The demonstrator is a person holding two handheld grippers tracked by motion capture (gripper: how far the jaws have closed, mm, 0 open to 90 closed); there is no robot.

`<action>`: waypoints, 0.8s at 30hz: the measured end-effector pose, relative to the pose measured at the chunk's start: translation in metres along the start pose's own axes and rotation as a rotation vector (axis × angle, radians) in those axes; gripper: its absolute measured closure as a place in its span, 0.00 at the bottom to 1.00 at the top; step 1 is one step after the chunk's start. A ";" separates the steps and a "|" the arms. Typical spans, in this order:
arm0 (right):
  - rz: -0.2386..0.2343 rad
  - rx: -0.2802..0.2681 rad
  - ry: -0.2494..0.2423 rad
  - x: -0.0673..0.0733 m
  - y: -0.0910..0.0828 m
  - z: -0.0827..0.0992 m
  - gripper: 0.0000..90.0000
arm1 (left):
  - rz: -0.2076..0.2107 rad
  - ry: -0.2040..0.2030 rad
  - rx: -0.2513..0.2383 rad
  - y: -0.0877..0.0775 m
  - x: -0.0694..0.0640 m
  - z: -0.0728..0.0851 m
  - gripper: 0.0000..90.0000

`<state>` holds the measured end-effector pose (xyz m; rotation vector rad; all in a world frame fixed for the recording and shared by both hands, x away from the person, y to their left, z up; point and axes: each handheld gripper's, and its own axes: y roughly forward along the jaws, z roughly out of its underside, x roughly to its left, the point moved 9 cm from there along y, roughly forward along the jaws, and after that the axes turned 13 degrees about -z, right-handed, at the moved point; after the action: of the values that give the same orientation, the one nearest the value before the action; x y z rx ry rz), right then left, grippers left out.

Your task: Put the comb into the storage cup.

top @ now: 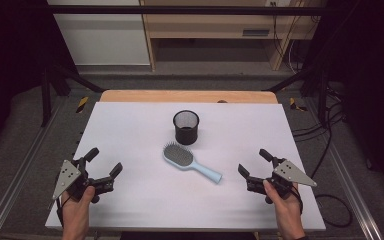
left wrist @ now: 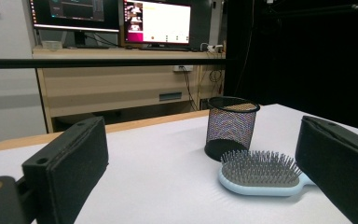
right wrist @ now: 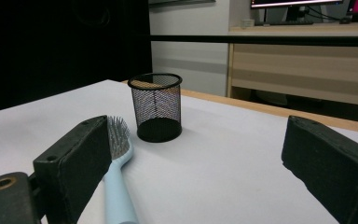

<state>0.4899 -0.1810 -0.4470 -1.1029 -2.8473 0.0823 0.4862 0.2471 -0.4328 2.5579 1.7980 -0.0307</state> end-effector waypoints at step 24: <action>0.033 0.356 0.094 0.003 0.023 0.039 0.11 | -0.031 0.006 0.035 -0.001 0.003 0.006 0.03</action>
<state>0.4988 -0.1625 -0.4871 -1.0448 -2.5934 0.5032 0.4858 0.2500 -0.4389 2.5558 1.8559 -0.0546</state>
